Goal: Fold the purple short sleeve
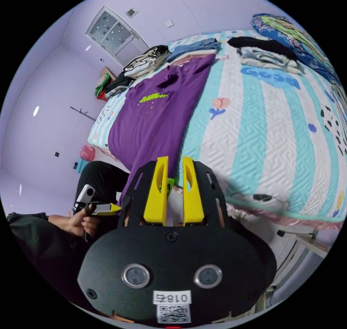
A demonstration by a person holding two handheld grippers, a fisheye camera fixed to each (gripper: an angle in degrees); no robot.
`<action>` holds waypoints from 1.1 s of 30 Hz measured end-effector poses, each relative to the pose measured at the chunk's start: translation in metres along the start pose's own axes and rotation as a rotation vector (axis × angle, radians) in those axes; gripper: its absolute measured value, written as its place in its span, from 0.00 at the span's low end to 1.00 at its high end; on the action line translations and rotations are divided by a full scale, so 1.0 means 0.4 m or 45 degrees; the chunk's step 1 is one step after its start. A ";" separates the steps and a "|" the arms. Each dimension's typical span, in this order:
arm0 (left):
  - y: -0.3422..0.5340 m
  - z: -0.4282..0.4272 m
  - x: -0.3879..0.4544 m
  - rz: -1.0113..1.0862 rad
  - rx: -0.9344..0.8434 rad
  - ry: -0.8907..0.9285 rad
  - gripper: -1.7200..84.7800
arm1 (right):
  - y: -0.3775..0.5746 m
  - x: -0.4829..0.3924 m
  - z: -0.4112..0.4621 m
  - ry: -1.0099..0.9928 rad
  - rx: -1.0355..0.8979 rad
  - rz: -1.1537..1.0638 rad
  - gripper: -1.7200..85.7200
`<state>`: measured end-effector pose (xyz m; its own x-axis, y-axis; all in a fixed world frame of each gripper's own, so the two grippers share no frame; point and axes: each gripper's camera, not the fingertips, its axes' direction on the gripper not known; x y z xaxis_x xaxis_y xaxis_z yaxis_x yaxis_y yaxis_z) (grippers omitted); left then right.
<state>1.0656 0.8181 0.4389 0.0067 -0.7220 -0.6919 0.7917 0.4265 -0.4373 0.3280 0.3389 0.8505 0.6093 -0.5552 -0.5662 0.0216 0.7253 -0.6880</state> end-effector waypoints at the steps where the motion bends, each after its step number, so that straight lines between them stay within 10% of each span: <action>1: 0.002 -0.002 -0.007 -0.015 0.009 -0.016 0.02 | 0.018 0.001 0.005 0.001 -0.025 -0.007 0.11; 33: 0.097 -0.157 0.209 0.633 0.352 -0.205 0.01 | 0.126 0.004 0.233 0.052 -0.625 -0.521 0.04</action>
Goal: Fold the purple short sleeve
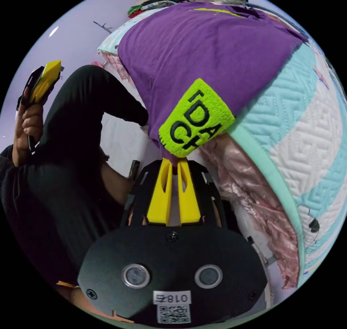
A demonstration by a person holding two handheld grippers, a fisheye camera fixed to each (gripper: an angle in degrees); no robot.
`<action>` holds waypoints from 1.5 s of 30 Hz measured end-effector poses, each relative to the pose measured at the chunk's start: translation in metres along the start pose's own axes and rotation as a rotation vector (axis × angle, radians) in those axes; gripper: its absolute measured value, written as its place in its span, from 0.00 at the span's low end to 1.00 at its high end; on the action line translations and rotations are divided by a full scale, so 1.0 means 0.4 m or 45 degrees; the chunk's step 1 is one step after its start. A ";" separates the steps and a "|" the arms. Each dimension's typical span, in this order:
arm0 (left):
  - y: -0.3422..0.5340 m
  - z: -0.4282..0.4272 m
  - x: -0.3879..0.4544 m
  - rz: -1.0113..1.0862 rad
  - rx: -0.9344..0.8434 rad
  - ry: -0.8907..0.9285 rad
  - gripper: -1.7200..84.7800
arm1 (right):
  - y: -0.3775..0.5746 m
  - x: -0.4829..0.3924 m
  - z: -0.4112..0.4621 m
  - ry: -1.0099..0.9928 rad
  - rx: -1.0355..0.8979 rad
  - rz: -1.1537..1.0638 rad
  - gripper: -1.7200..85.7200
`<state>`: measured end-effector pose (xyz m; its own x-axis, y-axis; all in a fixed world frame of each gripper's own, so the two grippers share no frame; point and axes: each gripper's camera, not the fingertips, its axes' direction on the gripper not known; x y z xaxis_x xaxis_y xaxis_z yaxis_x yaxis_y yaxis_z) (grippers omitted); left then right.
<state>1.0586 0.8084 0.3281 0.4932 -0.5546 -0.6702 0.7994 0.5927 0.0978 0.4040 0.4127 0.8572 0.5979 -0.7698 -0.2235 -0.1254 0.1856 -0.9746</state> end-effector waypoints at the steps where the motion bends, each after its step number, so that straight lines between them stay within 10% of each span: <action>1: -0.002 -0.005 0.002 0.007 0.009 -0.003 0.01 | 0.014 -0.005 -0.019 -0.025 -0.001 0.020 0.04; 7: -0.037 -0.020 0.005 0.033 0.044 -0.023 0.01 | 0.097 0.046 -0.044 -0.475 -0.062 0.296 0.03; 14: -0.074 0.007 -0.005 0.003 0.018 0.000 0.01 | 0.112 -0.008 -0.058 -0.169 -0.241 0.306 0.04; 29: -0.292 0.090 0.147 0.457 -0.004 -0.051 0.05 | 0.087 -0.139 -0.430 0.393 0.890 0.243 0.10; 45: -0.930 0.618 0.282 0.904 -0.108 -0.755 0.15 | -0.740 0.074 -0.605 0.513 0.600 -0.179 0.13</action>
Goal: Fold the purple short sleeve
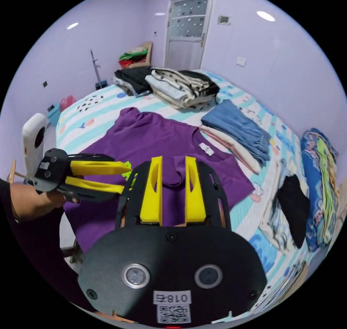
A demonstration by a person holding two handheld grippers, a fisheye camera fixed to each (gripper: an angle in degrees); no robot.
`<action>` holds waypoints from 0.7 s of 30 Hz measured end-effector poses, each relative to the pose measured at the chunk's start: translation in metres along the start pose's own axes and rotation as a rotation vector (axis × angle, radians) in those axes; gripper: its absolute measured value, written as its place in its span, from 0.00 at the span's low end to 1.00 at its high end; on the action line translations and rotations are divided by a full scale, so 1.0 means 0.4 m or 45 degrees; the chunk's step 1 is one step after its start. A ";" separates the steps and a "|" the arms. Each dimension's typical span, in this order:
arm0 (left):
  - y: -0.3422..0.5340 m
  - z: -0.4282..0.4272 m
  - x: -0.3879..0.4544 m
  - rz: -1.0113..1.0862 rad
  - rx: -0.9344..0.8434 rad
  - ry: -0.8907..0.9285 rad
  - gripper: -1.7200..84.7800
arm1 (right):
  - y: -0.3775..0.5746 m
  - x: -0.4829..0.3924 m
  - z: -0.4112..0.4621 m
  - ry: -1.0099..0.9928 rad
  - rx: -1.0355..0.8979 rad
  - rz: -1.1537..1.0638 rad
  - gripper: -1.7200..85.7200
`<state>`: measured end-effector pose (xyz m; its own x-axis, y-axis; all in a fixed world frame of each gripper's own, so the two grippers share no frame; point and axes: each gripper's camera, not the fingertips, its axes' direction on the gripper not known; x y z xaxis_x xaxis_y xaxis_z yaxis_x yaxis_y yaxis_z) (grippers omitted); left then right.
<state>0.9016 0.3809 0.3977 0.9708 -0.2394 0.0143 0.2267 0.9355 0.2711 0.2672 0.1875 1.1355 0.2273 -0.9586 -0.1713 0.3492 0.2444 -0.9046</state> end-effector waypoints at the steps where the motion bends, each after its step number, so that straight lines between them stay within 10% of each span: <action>1: -0.015 0.022 -0.005 0.003 -0.023 0.002 0.15 | -0.042 0.014 0.051 -0.033 -0.065 -0.024 0.14; 9: -0.132 0.247 -0.048 0.009 -0.252 0.001 0.11 | -0.139 0.103 0.273 -0.039 -0.348 -0.003 0.12; 21: -0.148 0.268 -0.133 -0.101 -0.164 0.139 0.01 | -0.192 0.207 0.122 -0.003 0.098 0.326 0.04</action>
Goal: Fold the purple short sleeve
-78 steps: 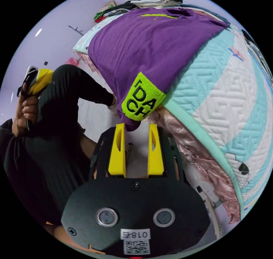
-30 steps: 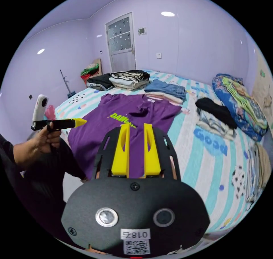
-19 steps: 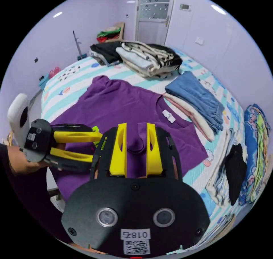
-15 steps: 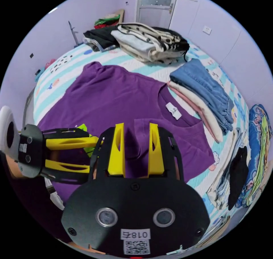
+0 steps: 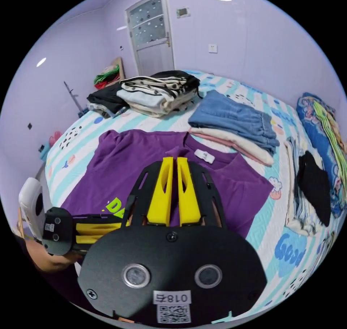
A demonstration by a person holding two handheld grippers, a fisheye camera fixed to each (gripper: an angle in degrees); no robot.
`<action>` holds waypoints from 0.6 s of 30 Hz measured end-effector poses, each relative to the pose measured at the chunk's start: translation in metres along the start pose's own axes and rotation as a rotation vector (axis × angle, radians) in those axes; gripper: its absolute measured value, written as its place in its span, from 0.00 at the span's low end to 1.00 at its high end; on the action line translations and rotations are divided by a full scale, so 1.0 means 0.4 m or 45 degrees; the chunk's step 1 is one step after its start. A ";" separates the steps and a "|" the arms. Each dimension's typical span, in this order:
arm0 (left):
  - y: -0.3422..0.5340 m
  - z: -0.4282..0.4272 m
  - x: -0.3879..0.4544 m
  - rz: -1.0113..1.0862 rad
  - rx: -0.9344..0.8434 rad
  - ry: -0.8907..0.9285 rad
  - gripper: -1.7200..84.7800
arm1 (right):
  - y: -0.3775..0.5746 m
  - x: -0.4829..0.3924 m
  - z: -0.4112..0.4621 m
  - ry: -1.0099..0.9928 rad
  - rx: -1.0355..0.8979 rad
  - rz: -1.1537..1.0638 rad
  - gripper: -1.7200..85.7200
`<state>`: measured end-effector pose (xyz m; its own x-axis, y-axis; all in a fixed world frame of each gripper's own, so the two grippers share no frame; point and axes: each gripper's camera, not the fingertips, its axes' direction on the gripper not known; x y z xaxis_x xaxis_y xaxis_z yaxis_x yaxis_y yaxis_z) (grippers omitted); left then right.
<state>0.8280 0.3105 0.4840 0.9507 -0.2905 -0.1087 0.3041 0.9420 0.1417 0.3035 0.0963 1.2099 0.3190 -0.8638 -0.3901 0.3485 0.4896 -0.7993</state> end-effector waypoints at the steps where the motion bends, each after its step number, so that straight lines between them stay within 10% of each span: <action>1: 0.005 -0.001 -0.011 -0.026 0.003 0.019 0.01 | -0.020 -0.021 0.010 0.018 -0.011 -0.061 0.04; 8: 0.052 0.062 -0.181 -0.389 -0.038 0.369 0.06 | -0.073 -0.038 0.221 -0.019 -0.406 -0.248 0.12; 18: 0.149 -0.018 -0.295 -0.545 0.402 0.321 0.07 | 0.013 0.350 -0.068 -0.025 0.141 0.230 0.13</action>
<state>0.7335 0.4020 0.4982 0.7069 -0.5486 -0.4464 0.6981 0.6427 0.3157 0.3261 -0.0253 1.1389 0.4022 -0.7586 -0.5126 0.3781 0.6476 -0.6616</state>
